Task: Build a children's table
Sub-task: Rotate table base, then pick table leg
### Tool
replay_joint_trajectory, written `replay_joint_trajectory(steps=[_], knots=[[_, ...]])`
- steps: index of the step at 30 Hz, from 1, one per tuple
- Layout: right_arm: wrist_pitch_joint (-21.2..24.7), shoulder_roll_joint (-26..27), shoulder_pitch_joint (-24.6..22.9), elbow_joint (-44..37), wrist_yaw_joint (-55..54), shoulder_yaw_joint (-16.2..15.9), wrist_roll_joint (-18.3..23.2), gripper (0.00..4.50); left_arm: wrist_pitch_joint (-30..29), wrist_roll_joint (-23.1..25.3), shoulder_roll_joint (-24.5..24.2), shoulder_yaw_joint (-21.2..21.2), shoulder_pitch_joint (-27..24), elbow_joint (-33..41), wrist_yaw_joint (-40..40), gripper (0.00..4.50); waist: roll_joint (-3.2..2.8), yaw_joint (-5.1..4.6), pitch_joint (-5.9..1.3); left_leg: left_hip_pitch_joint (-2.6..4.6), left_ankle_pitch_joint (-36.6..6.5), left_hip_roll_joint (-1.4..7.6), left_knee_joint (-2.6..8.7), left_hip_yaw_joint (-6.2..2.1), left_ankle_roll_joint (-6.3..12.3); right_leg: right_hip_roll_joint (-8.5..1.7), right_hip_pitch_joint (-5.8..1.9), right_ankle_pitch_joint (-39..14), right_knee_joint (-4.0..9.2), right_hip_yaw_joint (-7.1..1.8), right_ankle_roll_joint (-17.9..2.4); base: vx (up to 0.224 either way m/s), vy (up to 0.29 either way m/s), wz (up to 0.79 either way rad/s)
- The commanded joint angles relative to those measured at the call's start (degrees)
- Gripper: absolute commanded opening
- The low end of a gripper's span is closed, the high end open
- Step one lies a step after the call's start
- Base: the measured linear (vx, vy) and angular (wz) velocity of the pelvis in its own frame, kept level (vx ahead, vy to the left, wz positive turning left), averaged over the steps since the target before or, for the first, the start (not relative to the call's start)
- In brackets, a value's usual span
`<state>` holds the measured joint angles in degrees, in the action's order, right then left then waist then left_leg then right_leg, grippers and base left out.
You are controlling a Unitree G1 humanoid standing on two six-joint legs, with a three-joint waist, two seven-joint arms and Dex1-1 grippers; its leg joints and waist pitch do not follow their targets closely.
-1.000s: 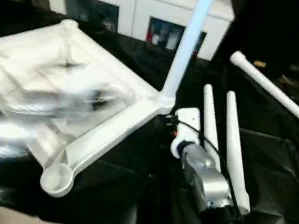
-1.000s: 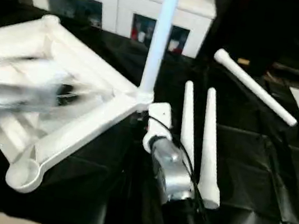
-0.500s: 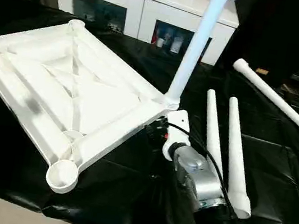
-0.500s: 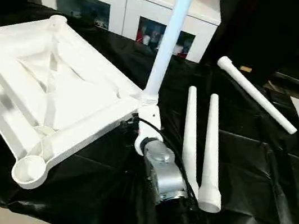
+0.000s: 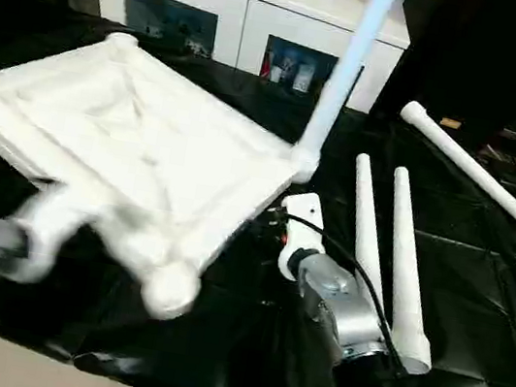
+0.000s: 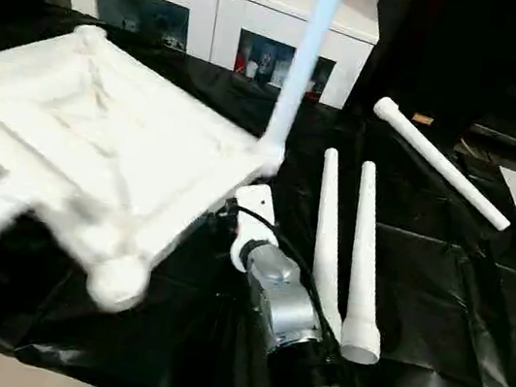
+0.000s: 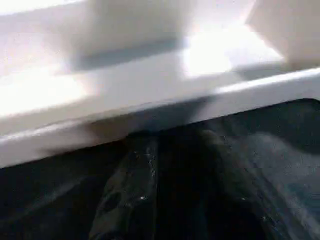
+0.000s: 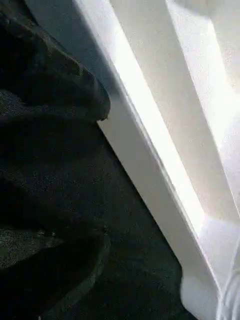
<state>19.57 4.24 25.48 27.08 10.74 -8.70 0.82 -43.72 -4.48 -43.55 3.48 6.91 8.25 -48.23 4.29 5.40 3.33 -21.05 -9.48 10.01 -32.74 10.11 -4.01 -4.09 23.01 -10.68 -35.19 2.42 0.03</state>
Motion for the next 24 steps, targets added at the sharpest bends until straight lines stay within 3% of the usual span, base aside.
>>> replay_joint_trajectory(steps=[1, 8, 9, 12, 14, 15, 17, 18, 21, 22, 23, 24], knots=[[-0.7, 0.0, 0.6, -0.6, 1.4, -0.3, 1.0, 4.07, 1.3, 0.6, 1.8, 3.2, 1.0, 0.2, 0.9, 1.32, -2.07, -0.20, -3.20, 1.46, -20.2, 2.72, 4.63, -1.09, -3.94, -3.45, -1.40, -12.7, 3.98, -2.76, -8.8, 0.000, 0.000, 0.00], [-1.5, -0.1, 0.2, -2.0, 4.5, -1.3, 1.0, 4.07, 2.9, 2.4, 10.3, 8.2, 6.7, -1.5, 6.3, 1.32, -1.94, -0.03, -3.15, 1.44, -21.9, 2.82, 4.69, -1.26, -4.17, -3.58, -1.35, -16.7, 4.38, -2.72, -7.9, 0.000, 0.000, 0.00], [-1.2, -0.3, 0.0, -2.6, 4.5, -1.2, 1.0, 4.07, 3.2, 2.5, 11.6, 8.8, 7.3, -1.7, 6.6, 1.32, -2.03, 0.22, -3.16, 1.71, -22.4, 2.75, 4.52, -1.22, -4.28, -3.58, -1.09, -17.3, 4.54, -2.72, -7.6, 0.000, 0.000, 0.00], [1.2, -2.3, -0.5, -5.5, 3.7, -1.2, -0.3, 4.07, 3.3, 3.3, 13.6, 11.4, 8.2, -1.6, 6.2, 1.32, -1.82, 0.26, -3.23, 1.25, -21.9, 2.79, 4.69, -1.45, -4.38, -3.61, -1.50, -17.1, 4.44, -2.62, -7.2, 0.000, 0.000, 0.00], [3.9, -4.3, -0.7, -8.6, 3.7, -1.4, -1.4, 4.07, 2.9, 3.7, 13.4, 12.4, 8.3, -0.9, 5.7, 1.32, -2.09, 0.05, -3.38, 0.96, -20.9, 2.66, 4.61, -1.52, -4.35, -3.55, -1.81, -16.0, 4.29, -2.59, -6.9, 0.000, 0.000, 0.00], [6.0, -5.3, -0.6, -10.9, 3.6, -1.1, -1.6, 4.07, 2.7, 3.6, 12.6, 12.5, 8.1, 0.2, 5.1, 1.32, -1.82, -0.11, -3.32, 1.04, -20.6, 2.65, 4.58, -1.46, -4.19, -3.36, -1.87, -15.5, 4.33, -2.53, -6.8, 0.000, 0.000, 0.00], [14.8, -7.6, 0.3, -17.2, 3.6, 2.3, 0.1, 4.07, 1.7, 1.8, 9.5, 11.2, 7.4, 4.0, 2.3, 1.32, -2.05, -0.26, -3.32, 1.02, -18.8, 2.51, 4.38, -1.33, -3.60, -3.18, -2.00, -13.8, 4.06, -2.63, -7.1, 0.000, 0.000, 0.00], [16.7, -8.2, 0.6, -18.4, 3.3, 3.6, 0.5, 4.23, 1.5, 1.1, 8.6, 10.6, 7.3, 5.1, 1.3, 1.39, -1.97, -0.24, -3.61, 0.83, -16.2, 2.58, 4.27, -1.29, -3.24, -3.23, -2.26, -11.0, 3.64, -2.59, -7.5, 0.000, 0.000, 0.00], [21.4, -10.0, 2.4, -19.6, 0.7, 6.9, 0.1, 4.39, 0.0, -1.8, 6.4, 8.5, 7.4, 7.8, -1.8, 1.42, -2.08, -0.39, -3.61, 0.77, -13.7, 2.38, 4.05, -1.05, -3.65, -3.01, -2.26, -8.8, 3.36, -2.50, -8.5, 0.000, 0.000, 0.00], [25.2, -12.2, 4.9, -18.1, -1.3, 9.5, -0.6, 4.46, -2.0, -6.1, 6.1, 5.9, 9.0, 10.1, -4.5, 1.57, -2.37, -0.53, -3.47, 1.05, -14.3, 2.32, 3.94, -0.90, -4.42, -2.77, -1.96, -8.8, 3.34, -2.55, -8.8, 0.000, 0.000, 0.00], [25.3, -12.2, 5.0, -18.1, -1.3, 9.6, -0.6, 4.46, -2.1, -6.2, 6.1, 5.9, 9.0, 10.2, -4.6, 1.57, -2.35, -0.57, -3.58, 1.15, -14.1, 2.25, 3.90, -0.97, -4.81, -2.69, -2.07, -8.6, 3.13, -2.46, -9.1, 0.000, 0.000, 0.00], [28.9, -14.0, 7.1, -16.2, -2.1, 10.7, -1.3, 4.50, -3.5, -10.1, 8.5, 3.0, 11.5, 10.4, -4.8, 1.77, -2.29, -0.41, -3.64, 1.14, -13.4, 2.29, 3.71, -0.83, -5.09, -2.67, -2.09, -7.2, 3.11, -2.52, -9.2, 0.000, 0.000, 0.00]])
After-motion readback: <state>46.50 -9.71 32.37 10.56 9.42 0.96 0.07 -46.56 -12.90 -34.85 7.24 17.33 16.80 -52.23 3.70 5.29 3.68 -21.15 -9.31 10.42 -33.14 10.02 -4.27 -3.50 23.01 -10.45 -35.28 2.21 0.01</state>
